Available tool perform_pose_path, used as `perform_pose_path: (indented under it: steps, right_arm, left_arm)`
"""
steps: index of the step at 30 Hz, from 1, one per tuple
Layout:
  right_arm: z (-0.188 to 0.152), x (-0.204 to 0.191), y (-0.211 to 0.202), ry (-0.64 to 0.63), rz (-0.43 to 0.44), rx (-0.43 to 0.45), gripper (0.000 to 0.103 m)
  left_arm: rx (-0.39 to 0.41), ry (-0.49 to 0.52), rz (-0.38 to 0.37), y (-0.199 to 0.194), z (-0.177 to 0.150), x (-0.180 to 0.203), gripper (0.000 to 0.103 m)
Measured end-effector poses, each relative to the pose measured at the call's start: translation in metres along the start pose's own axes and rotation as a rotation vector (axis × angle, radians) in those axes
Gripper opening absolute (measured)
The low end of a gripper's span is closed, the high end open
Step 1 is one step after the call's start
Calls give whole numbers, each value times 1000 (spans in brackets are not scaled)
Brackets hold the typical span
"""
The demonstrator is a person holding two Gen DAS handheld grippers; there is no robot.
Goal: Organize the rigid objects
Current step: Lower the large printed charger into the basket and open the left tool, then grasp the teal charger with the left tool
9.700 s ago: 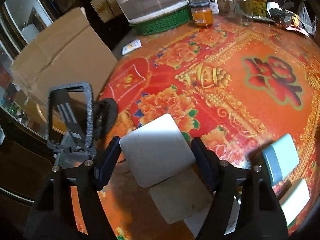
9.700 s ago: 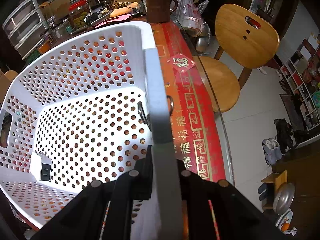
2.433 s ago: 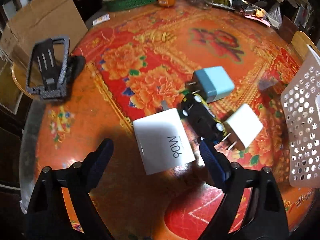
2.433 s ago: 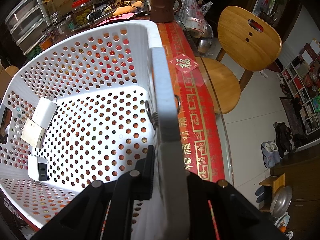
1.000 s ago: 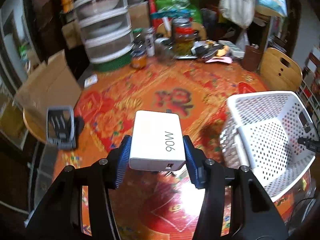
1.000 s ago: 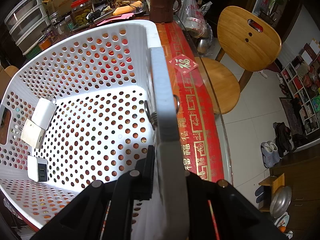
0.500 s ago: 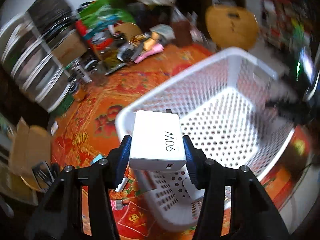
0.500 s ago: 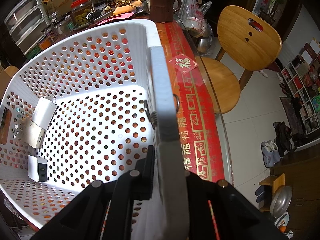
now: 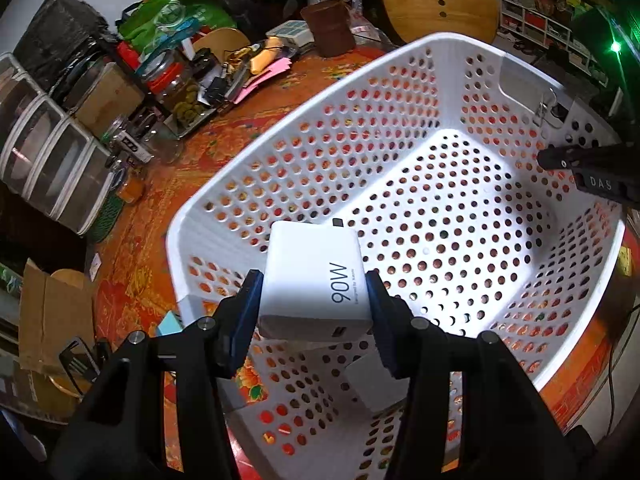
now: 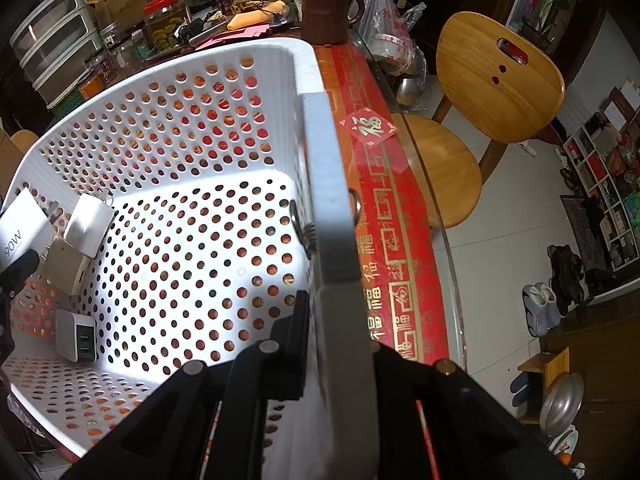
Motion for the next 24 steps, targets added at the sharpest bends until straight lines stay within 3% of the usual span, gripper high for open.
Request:
perform_pose_path:
  steps: [3, 5, 7, 11, 13, 14, 15, 18, 21, 24]
  right_arm:
    - [0, 0, 0, 0, -1, 0, 8]
    - [0, 0, 0, 0, -2, 0, 8]
    - [0, 0, 1, 4, -1, -2, 8]
    - [0, 2, 1, 4, -5, -4, 8]
    - [0, 3, 1, 4, -6, -4, 8]
    - [0, 3, 1, 4, -5, -4, 8]
    - [0, 3, 1, 4, -5, -3, 8]
    - [0, 3, 1, 4, -5, -3, 8]
    - [-1, 3, 0, 5, -2, -2, 8]
    - [-1, 3, 0, 5, -2, -2, 8]
  left_arm:
    - [4, 11, -40, 5, -3, 1, 50]
    - [45, 41, -19, -5, -6, 5, 62]
    - [104, 46, -14, -23, -8, 3, 85]
    - [234, -57, 10, -75, -17, -36, 89]
    - [263, -117, 85, -95, -29, -66, 102]
    - [272, -148, 130, -101, -38, -84, 102]
    - [267, -180, 145, -102, -45, -99, 102]
    - [194, -329, 97, -80, -73, -157, 102]
    - [94, -445, 120, -31, -101, -203, 102]
    - [23, -551, 50, 15, -122, -230, 96]
Point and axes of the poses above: each gripper's, at about its wrist camera, not at the fingertips, and y roughly the way its jaws point, x to its right, z to its top, the point moved 3 cm from there along y, roughly the way its jaws point, and after that the axes turned 11 degrees about -z, right-handed, at the moved point
